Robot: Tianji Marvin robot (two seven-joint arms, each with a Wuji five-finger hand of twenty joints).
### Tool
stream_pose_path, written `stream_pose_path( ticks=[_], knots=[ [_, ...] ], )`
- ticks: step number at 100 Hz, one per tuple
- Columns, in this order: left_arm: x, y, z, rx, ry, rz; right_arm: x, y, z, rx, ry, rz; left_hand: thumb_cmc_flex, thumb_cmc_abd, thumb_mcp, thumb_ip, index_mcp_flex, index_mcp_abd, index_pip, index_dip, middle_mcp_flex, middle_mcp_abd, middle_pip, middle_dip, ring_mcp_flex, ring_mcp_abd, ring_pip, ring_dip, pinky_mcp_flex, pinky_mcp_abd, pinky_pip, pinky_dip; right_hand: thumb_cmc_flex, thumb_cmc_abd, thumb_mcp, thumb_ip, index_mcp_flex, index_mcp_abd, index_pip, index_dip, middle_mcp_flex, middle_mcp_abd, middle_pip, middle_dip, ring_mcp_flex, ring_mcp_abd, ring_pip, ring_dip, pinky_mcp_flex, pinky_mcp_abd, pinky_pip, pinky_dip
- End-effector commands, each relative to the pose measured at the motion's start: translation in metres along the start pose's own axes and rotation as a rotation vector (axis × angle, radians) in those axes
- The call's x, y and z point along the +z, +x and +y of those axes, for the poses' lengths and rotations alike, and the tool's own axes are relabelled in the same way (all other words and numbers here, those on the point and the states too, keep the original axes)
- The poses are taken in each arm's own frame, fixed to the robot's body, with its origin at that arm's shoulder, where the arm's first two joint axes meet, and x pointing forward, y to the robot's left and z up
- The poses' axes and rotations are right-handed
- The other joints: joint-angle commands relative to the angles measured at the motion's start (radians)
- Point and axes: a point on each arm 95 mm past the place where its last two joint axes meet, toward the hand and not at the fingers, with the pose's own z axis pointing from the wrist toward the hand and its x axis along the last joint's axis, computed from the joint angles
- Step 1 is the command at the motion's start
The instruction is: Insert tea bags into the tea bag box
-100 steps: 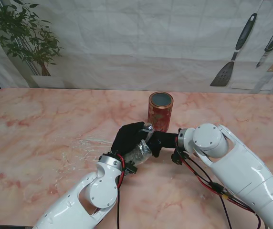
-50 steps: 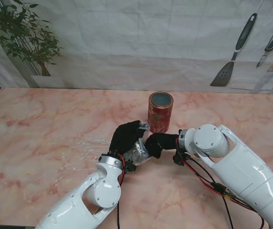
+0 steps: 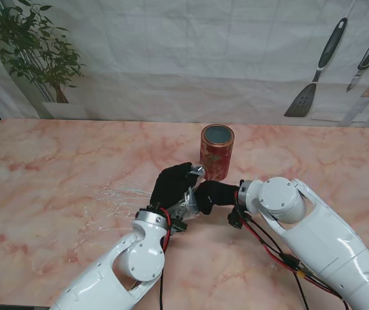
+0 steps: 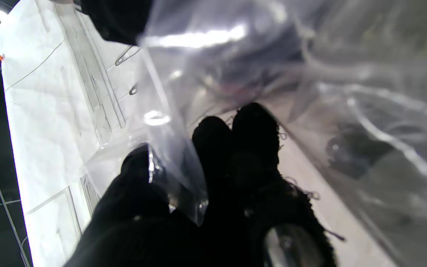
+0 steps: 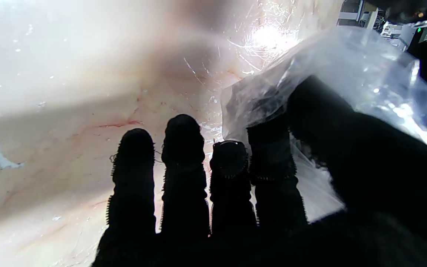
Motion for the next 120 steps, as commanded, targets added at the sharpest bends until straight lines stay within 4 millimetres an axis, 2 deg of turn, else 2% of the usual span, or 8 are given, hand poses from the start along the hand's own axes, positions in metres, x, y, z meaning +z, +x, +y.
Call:
stream_pose_path(
  ticks=[1,14,46,84,99,107,120],
  knots=[
    [0.002,0.006,-0.001,-0.008,-0.005,0.009,-0.001,-0.002,-0.003,0.007,0.019,0.000,0.075,0.032,0.045,0.028,0.045,0.179,0.062,0.036,0.044,-0.049,-0.053,-0.023,0.170,0.191,0.321,-0.014,-0.145,0.067,0.283,-0.015,0.032,0.027,0.045,0.058,-0.039,-0.004,0.051,0.086,-0.048,0.003,-0.001,0.033,-0.041,0.009,-0.017,-0.013,-0.026,0.007,-0.012,-0.014],
    [0.001,0.002,-0.005,0.004,-0.016,-0.011,-0.006,-0.002,0.000,0.020,-0.009,-0.014,0.076,0.033,0.040,0.029,0.045,0.180,0.061,0.036,0.043,-0.046,-0.053,-0.023,0.170,0.193,0.320,-0.015,-0.145,0.067,0.284,-0.017,0.032,0.045,0.084,0.089,-0.084,0.026,0.093,0.178,-0.092,0.019,-0.006,0.047,-0.080,0.020,-0.034,-0.014,-0.044,0.008,-0.009,-0.016],
    [-0.001,-0.005,-0.008,0.033,-0.053,-0.033,-0.018,0.004,0.007,0.089,-0.111,0.006,0.081,0.036,0.031,0.030,0.045,0.177,0.059,0.036,0.042,-0.046,-0.054,-0.023,0.170,0.193,0.320,-0.015,-0.145,0.067,0.285,-0.020,0.041,0.104,0.094,0.106,-0.147,0.102,0.141,0.296,-0.204,0.056,-0.034,0.041,-0.189,0.038,-0.085,-0.026,-0.099,0.011,-0.024,-0.035],
    [0.000,-0.005,-0.010,0.049,-0.046,-0.040,-0.028,0.018,0.011,0.066,-0.191,0.005,0.086,0.037,0.023,0.031,0.045,0.178,0.059,0.037,0.043,-0.048,-0.055,-0.024,0.170,0.192,0.320,-0.015,-0.145,0.067,0.285,-0.021,0.033,0.111,0.095,0.111,-0.154,0.105,0.139,0.315,-0.233,0.062,-0.045,0.006,-0.210,0.042,-0.103,-0.048,-0.104,0.011,-0.032,-0.045],
    [0.001,-0.007,-0.010,0.059,-0.063,-0.051,-0.031,0.022,0.012,0.085,-0.225,0.011,0.086,0.038,0.019,0.031,0.044,0.177,0.058,0.037,0.042,-0.049,-0.055,-0.024,0.170,0.192,0.320,-0.015,-0.145,0.067,0.286,-0.021,0.045,0.122,0.074,0.102,-0.162,0.113,0.138,0.319,-0.271,0.084,-0.064,-0.025,-0.244,0.055,-0.121,-0.066,-0.117,0.018,-0.036,-0.052],
    [0.001,-0.009,-0.010,0.058,-0.070,-0.057,-0.032,0.024,0.014,0.078,-0.240,0.005,0.089,0.038,0.018,0.032,0.045,0.178,0.058,0.037,0.042,-0.048,-0.055,-0.024,0.170,0.192,0.321,-0.015,-0.145,0.067,0.286,-0.021,0.048,0.119,0.073,0.097,-0.160,0.125,0.139,0.315,-0.308,0.101,-0.112,-0.150,-0.275,0.062,-0.144,-0.146,-0.114,0.023,-0.034,-0.062],
    [0.001,-0.010,-0.012,0.059,-0.071,-0.062,-0.035,0.027,0.016,0.054,-0.279,-0.012,0.090,0.039,0.015,0.032,0.045,0.178,0.058,0.037,0.042,-0.047,-0.055,-0.023,0.170,0.192,0.321,-0.015,-0.145,0.067,0.286,-0.022,0.048,0.113,0.071,0.095,-0.154,0.118,0.133,0.308,-0.314,0.106,-0.158,-0.202,-0.279,0.061,-0.160,-0.171,-0.114,0.019,-0.035,-0.064]
  ],
)
